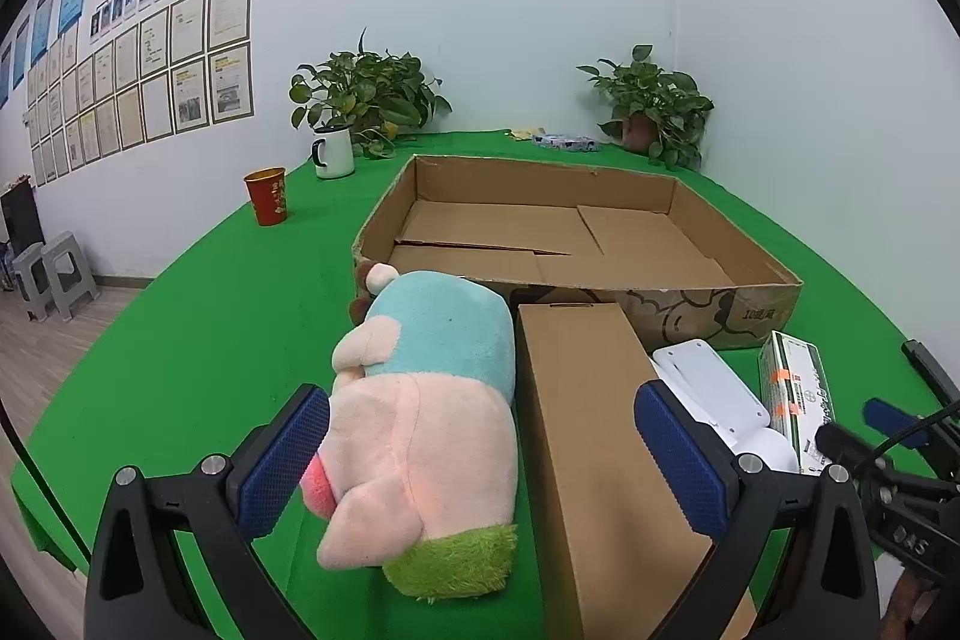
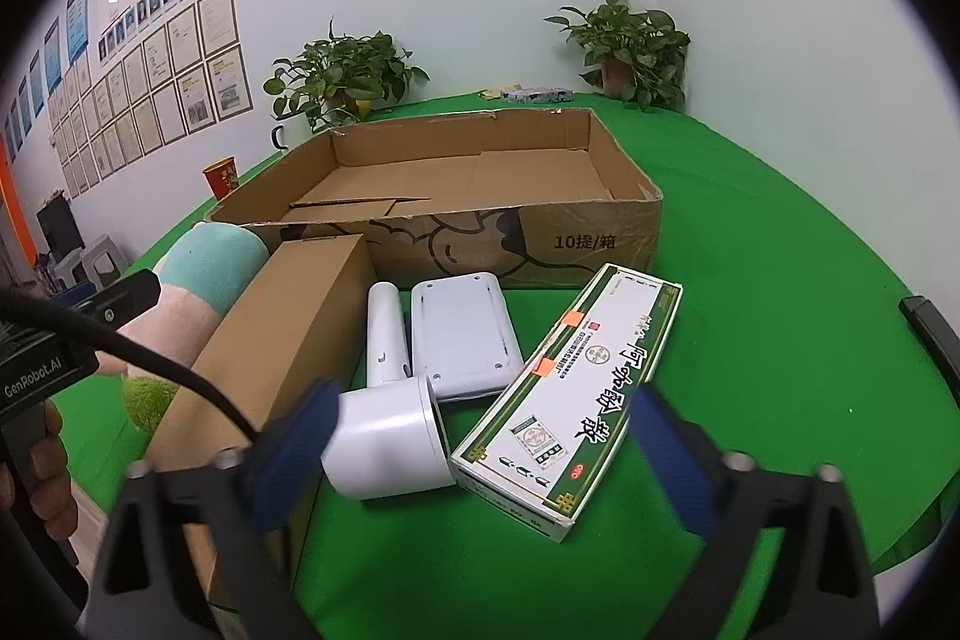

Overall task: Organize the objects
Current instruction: 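Reach both grippers to the pink-and-teal plush toy and grasp it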

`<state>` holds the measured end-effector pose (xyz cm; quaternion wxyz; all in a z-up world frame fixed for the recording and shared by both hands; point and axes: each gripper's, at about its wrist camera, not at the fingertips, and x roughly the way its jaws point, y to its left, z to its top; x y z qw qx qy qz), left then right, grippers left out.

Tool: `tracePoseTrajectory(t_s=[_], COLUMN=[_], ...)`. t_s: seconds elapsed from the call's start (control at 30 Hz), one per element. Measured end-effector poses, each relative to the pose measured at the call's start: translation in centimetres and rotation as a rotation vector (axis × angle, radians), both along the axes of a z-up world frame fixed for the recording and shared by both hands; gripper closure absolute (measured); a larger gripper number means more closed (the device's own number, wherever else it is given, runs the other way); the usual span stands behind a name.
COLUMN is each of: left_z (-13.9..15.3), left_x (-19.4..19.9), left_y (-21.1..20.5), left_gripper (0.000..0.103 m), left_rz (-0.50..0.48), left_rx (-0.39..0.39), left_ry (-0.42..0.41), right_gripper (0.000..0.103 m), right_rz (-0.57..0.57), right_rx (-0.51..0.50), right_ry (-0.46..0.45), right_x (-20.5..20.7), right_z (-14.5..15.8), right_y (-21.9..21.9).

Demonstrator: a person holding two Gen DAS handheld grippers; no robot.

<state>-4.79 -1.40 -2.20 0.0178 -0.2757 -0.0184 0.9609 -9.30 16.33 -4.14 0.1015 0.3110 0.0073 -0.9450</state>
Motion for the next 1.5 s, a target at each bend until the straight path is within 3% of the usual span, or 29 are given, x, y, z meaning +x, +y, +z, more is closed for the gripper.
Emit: tracePoseTrajectory(t_s=[0.03, 0.07, 0.1, 0.13, 0.17, 0.23, 0.27, 0.3, 0.33, 0.4, 0.5, 0.6, 0.77, 0.83, 1.03, 1.2, 1.3, 1.37, 1.5], left_z=[-0.1, -0.1, -0.2, -0.2, -0.3, -0.2, 0.0, 0.1, 0.3, 0.8, 0.7, -0.1, -2.3, -3.4, -6.1, -7.5, -8.0, -8.1, -8.2], left_x=[0.0, -0.1, -0.2, -0.4, -0.7, -0.7, -0.6, -0.5, -0.4, 0.1, -0.6, -1.3, -2.0, -2.2, -3.3, -4.0, -4.2, -4.0, -3.5], left_y=[0.0, -0.1, 0.0, 0.1, 0.1, -0.3, -0.8, -1.1, -1.5, -2.6, -3.9, -4.9, -5.7, -5.7, -5.3, -6.2, -6.5, -6.3, -6.3], left_gripper=[0.009, 0.034, 0.053, 0.083, 0.089, 0.087, 0.067, 0.045, 0.000, 0.000, 0.000, 0.000, 0.000, 0.000, 0.001, 0.004, 0.016, 0.022, 0.031], left_rz=[0.000, -0.009, -0.024, -0.043, -0.052, -0.048, -0.041, -0.029, -0.012, 0.022, 0.016, 0.006, -0.028, -0.040, -0.049, -0.085, -0.126, -0.131, -0.138], left_rx=[0.002, 0.004, 0.000, -0.013, -0.028, -0.018, -0.003, 0.003, 0.010, 0.045, 0.045, 0.045, 0.057, 0.071, 0.057, 0.124, 0.154, 0.134, 0.122], left_ry=[0.000, 0.001, -0.004, -0.021, -0.038, -0.019, -0.001, 0.007, 0.019, 0.068, 0.029, -0.008, -0.082, -0.107, -0.171, -0.187, -0.190, -0.180, -0.162], right_gripper=[0.062, 0.068, 0.068, 0.068, 0.063, 0.023, 0.004, 0.001, 0.001, 0.001, 0.001, 0.001, 0.001, 0.001, 0.001, 0.001, 0.001, 0.001, 0.001], right_rz=[-0.003, -0.003, 0.004, 0.011, 0.022, 0.034, 0.033, 0.031, 0.035, 0.065, 0.135, 0.275, 0.667, 0.741, 0.616, 0.510, 0.485, 0.467, 0.452], right_rx=[0.024, 0.043, 0.046, 0.043, 0.037, 0.040, 0.045, 0.056, 0.066, 0.079, 0.086, 0.019, -0.298, -0.327, -0.053, 0.070, 0.182, 0.249, 0.254], right_ry=[0.005, 0.013, 0.018, 0.021, 0.025, 0.046, 0.073, 0.110, 0.133, 0.182, 0.239, 0.244, 0.140, 0.114, 0.015, 0.032, 0.073, 0.119, 0.141], right_x=[0.0, 0.0, 0.0, 0.0, 0.0, 0.1, 0.3, 0.7, 0.8, 1.4, 2.3, 3.0, 3.3, 2.8, -2.6, -5.1, -6.0, -6.5, -7.4], right_z=[-0.1, -0.2, -0.2, -0.2, -0.1, 0.2, 0.4, 0.7, 0.9, 1.2, 1.6, 2.4, 4.7, 4.8, 0.8, 0.0, 0.1, 0.3, 0.9], right_y=[-0.2, -0.3, -0.3, -0.3, -0.3, -0.2, -0.1, -0.1, -0.1, 0.0, 0.2, 0.0, -1.6, -3.1, -7.5, -8.6, -10.0, -11.2, -13.1])
